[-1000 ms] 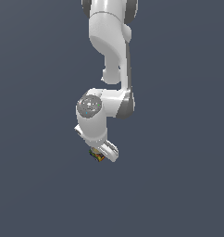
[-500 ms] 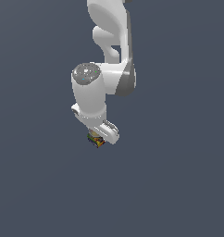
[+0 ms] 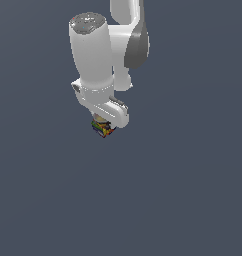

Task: Pick up the object and move it to a goal position.

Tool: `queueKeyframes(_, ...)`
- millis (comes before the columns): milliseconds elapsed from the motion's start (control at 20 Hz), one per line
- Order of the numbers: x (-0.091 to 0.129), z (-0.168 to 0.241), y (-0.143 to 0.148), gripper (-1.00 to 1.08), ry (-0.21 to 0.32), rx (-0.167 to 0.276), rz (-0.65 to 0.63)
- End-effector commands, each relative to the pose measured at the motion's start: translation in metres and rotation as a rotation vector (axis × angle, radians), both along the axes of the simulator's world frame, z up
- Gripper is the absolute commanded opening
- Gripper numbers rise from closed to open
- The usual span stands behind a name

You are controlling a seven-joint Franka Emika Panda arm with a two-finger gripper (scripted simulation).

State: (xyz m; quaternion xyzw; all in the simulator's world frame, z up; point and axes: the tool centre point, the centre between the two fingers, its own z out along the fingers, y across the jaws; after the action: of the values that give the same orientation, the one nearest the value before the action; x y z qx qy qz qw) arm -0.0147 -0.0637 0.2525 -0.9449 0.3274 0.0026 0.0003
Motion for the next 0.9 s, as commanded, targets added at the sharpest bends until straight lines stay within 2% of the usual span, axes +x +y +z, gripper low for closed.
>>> queueKeyframes(0, -0.012, 0.026, -0.001, -1.00, -0.004, -0.001, 0.000)
queueKeyframes(450, -0.046, 0.097, -0.002, -1.00, -0.005, -0.002, -0.001)
queueKeyframes(850, -0.059, 0.128, -0.003, -1.00, -0.005, -0.002, -0.001)
